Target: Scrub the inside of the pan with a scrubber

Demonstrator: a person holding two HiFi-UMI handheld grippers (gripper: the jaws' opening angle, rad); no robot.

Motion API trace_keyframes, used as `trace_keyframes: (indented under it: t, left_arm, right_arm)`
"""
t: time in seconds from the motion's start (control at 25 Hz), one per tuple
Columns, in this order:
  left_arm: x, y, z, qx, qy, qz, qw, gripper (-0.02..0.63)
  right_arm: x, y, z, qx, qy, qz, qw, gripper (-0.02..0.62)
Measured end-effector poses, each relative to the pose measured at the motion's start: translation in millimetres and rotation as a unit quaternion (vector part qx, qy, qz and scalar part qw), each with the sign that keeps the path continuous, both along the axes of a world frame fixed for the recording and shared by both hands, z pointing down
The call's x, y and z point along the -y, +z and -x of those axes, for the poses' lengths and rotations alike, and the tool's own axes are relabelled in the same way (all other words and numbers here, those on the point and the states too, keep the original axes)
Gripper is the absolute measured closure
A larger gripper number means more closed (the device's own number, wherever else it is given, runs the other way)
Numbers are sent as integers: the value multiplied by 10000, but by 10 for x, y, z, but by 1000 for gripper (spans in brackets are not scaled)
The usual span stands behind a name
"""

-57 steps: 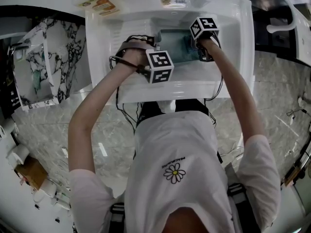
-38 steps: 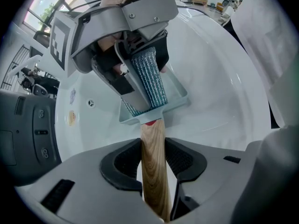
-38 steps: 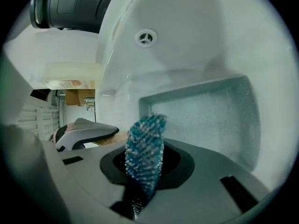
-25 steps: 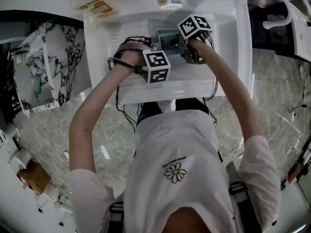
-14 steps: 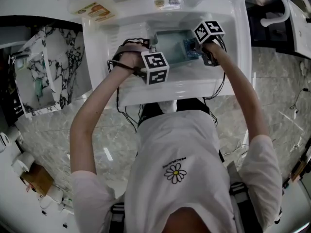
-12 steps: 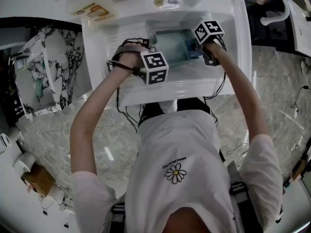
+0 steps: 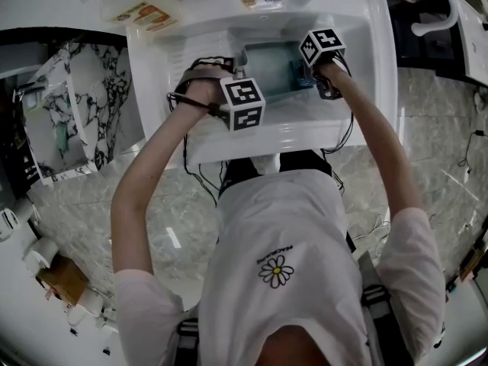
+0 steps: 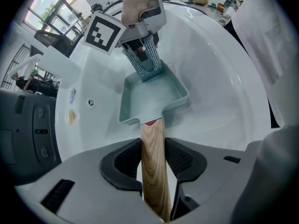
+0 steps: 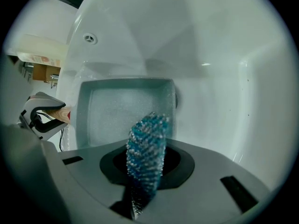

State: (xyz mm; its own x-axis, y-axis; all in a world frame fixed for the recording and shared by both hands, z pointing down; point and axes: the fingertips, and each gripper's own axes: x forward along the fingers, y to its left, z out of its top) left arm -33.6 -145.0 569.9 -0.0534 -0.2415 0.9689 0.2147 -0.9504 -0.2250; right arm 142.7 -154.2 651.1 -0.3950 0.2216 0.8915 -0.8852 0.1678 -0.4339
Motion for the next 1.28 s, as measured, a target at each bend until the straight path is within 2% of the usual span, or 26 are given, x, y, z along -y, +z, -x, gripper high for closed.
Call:
trace_keyframes:
  t: [0.6, 0.96, 1.28]
  left_arm:
    - [3, 3, -9, -11, -16, -17, 10000, 442]
    - [2, 2, -1, 12, -21, -14, 10000, 442]
    - [-4, 3, 3, 37, -28, -21, 10000, 442]
  right_arm:
    - [-56, -56, 208, 196, 121, 3, 9997, 538]
    - [-111, -372, 809, 1158, 268, 75, 9929, 538]
    - [-141, -541, 1109, 1858, 762, 373, 9789, 538]
